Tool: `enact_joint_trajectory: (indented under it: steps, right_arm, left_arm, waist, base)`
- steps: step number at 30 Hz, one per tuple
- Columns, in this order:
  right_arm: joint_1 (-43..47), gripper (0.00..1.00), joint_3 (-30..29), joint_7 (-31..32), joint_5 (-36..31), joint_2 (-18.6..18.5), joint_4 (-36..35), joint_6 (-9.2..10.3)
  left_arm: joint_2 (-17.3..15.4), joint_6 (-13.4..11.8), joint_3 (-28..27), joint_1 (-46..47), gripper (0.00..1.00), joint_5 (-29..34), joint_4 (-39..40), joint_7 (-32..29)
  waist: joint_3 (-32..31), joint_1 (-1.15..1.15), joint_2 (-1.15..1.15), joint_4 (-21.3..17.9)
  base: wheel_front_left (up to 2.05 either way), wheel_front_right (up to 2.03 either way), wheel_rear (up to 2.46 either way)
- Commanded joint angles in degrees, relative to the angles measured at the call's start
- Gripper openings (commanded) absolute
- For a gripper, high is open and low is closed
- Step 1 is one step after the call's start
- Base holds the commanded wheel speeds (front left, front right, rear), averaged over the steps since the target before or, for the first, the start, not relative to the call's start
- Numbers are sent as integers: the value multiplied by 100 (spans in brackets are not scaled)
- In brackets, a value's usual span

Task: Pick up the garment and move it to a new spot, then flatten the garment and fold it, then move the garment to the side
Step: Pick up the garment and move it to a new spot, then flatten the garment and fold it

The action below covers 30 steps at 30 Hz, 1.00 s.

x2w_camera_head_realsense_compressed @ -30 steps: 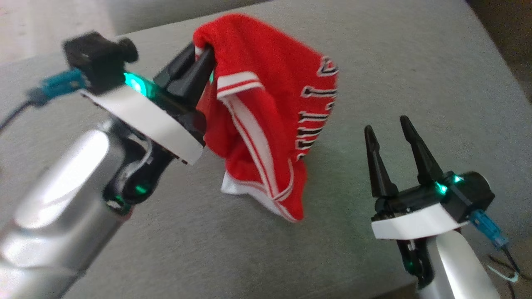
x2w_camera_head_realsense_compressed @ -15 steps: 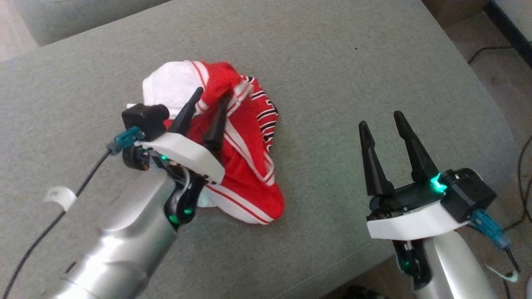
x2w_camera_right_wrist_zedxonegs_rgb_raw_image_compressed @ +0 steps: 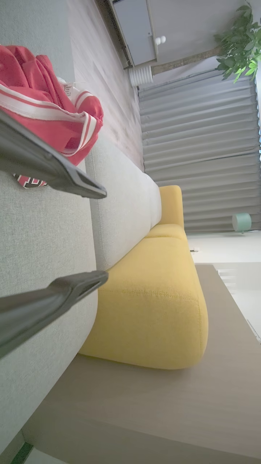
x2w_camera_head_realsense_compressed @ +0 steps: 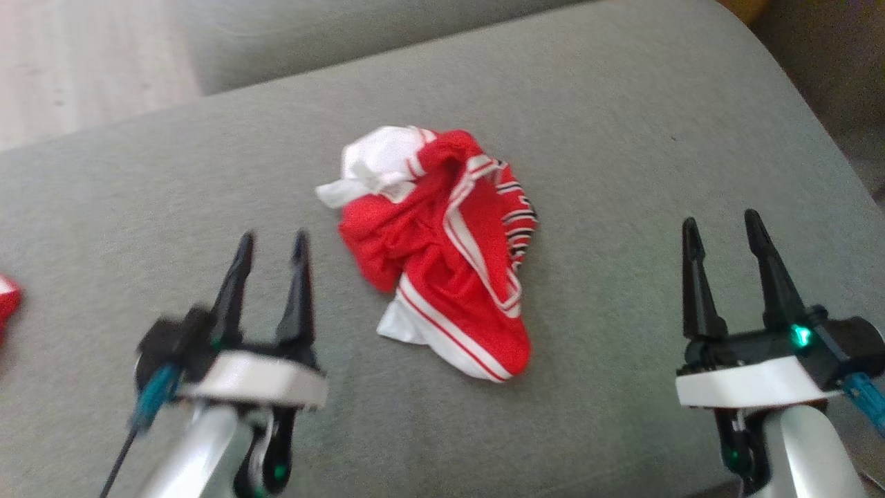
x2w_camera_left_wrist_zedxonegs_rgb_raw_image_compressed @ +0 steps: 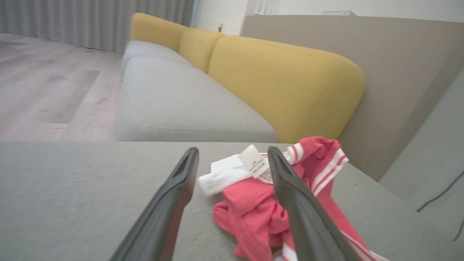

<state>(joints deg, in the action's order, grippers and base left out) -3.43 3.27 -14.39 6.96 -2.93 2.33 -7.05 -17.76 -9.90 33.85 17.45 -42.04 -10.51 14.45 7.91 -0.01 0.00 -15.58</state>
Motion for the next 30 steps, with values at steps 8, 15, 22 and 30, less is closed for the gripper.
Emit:
enact_joint_trajectory:
  steps: [8, 15, 22, 30]
  right_arm:
    - [266, 100, -329, -61, -249, 5, 39, -44]
    - [447, 100, -514, -61, -339, 5, 257, -44]
    - [564, 100, -565, -61, -335, 5, 506, -44]
    - [532, 100, -434, -61, -301, 5, 570, -44]
  left_arm:
    - [264, -229, -1533, -1759, 100, 1324, 950, 53]
    - [622, 139, -2327, -2536, 100, 2035, 1076, 54]
    - [1110, 751, -3057, -2965, 100, 2651, 1058, 54]
    - [1380, 1167, -3409, -2949, 100, 2931, 961, 54]
  waist:
    - [-671, 1, 0, 1096]
    - [-789, 1, 0, 1448]
    - [-860, 1, 0, 1579]
    - [-828, 1, 0, 1511]
  base:
    - [0, 0, 0]
    - [0, 0, 0]
    - [0, 0, 0]
    - [0, 0, 0]
